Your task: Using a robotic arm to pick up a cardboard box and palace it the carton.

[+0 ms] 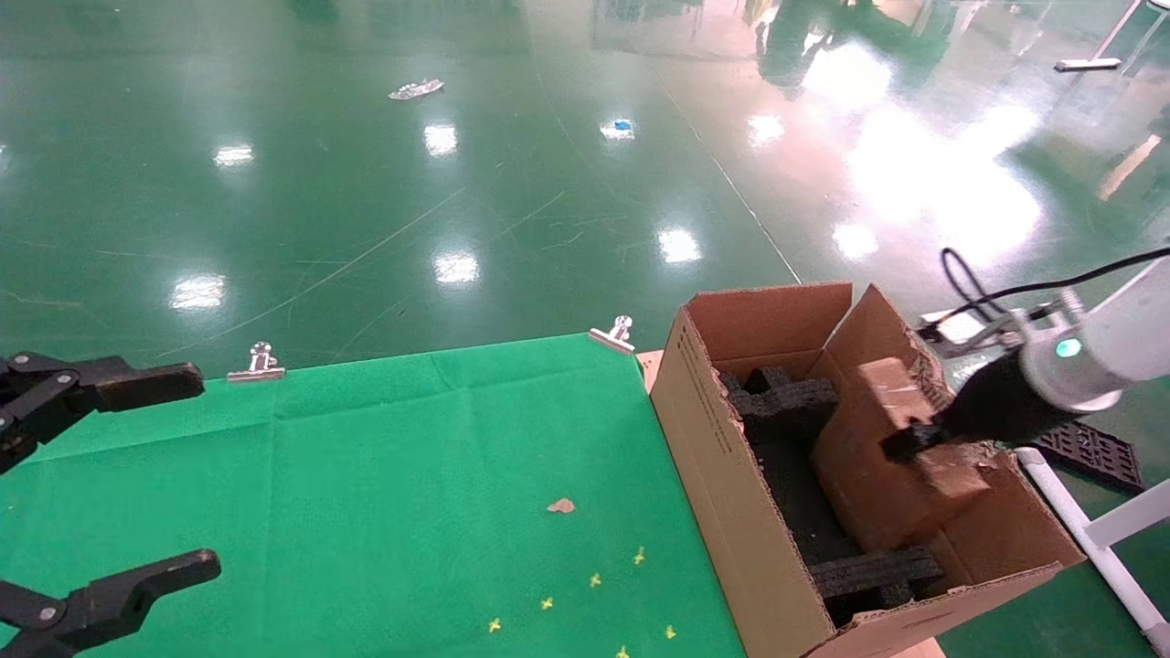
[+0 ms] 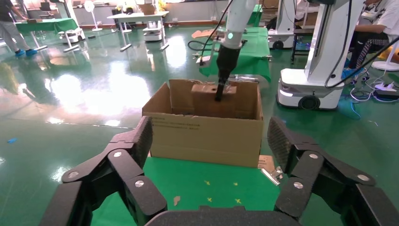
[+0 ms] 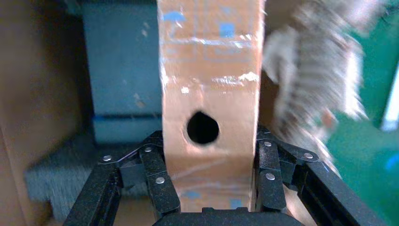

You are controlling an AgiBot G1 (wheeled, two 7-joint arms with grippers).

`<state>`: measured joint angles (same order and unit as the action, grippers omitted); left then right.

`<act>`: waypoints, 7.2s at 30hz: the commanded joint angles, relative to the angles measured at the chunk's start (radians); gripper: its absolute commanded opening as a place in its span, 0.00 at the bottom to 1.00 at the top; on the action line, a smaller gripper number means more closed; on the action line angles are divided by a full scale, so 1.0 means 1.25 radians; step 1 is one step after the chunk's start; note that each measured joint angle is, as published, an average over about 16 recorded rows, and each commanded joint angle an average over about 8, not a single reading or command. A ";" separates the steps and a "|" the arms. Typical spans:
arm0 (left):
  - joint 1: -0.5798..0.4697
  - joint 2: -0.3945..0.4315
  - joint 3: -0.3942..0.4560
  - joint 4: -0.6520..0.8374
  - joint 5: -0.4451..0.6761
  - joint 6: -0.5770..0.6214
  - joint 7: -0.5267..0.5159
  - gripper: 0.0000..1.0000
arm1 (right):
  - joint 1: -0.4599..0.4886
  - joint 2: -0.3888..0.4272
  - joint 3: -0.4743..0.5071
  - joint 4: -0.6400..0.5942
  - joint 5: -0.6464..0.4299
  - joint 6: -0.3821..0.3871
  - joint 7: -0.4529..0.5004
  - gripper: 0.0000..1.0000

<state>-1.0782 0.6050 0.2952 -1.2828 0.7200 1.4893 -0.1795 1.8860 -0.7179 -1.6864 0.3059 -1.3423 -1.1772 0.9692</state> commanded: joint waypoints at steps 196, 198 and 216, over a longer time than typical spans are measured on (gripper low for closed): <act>-0.001 -0.002 0.006 0.001 -0.005 -0.002 0.003 1.00 | -0.648 0.085 1.124 0.782 0.489 -0.254 -0.625 1.00; -0.001 -0.002 0.006 0.001 -0.005 -0.002 0.003 1.00 | -0.648 0.085 1.124 0.781 0.489 -0.254 -0.625 1.00; -0.001 -0.002 0.006 0.001 -0.005 -0.002 0.003 1.00 | -0.648 0.085 1.123 0.781 0.489 -0.254 -0.625 1.00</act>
<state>-1.0799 0.6020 0.3027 -1.2814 0.7144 1.4862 -0.1753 1.0765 -0.6111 -0.2824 1.2816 -0.7312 -1.4945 0.1881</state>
